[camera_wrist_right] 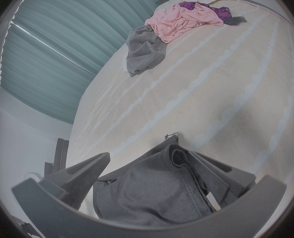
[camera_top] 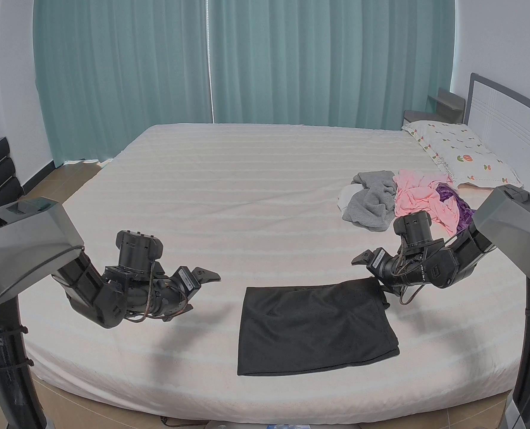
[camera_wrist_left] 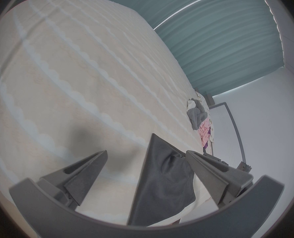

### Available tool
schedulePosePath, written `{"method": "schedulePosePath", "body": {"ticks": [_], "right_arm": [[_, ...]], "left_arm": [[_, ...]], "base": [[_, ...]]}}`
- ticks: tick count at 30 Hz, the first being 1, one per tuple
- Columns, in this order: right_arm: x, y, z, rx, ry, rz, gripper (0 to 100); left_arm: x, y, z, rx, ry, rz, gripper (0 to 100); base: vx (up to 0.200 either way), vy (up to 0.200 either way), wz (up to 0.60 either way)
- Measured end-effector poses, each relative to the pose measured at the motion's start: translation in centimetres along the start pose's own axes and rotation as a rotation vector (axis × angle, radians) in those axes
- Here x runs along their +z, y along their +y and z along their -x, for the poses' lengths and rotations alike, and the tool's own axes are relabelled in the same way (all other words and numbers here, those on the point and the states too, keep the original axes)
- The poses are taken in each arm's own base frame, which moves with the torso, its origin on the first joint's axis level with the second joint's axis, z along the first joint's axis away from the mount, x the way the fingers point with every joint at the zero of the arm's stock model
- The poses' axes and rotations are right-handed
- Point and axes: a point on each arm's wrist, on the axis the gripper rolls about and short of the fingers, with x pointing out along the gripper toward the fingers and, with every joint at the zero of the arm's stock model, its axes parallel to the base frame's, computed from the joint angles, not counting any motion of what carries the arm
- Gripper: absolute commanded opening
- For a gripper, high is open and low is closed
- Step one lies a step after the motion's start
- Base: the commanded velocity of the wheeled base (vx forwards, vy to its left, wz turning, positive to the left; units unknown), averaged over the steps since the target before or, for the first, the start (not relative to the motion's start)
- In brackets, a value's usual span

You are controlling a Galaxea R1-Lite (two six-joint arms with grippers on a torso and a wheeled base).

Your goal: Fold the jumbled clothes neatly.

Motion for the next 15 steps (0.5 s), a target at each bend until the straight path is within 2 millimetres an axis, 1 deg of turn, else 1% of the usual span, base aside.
{"method": "schedulePosePath", "body": {"ticks": [8,15], "right_arm": [[-0.2,-0.1,0.0,-0.005,0.004,-0.001,100],[-0.4,-0.4,0.1,-0.016,0.013,-0.006,100]], "left_arm": [[-1.5,-1.7,-3.2,0.005,-0.009,-0.055,100],[-1.6,-2.6,-5.4,0.014,-0.025,-0.075,100]], "base": [[0.0,0.0,0.0],[0.0,0.0,0.0]]}}
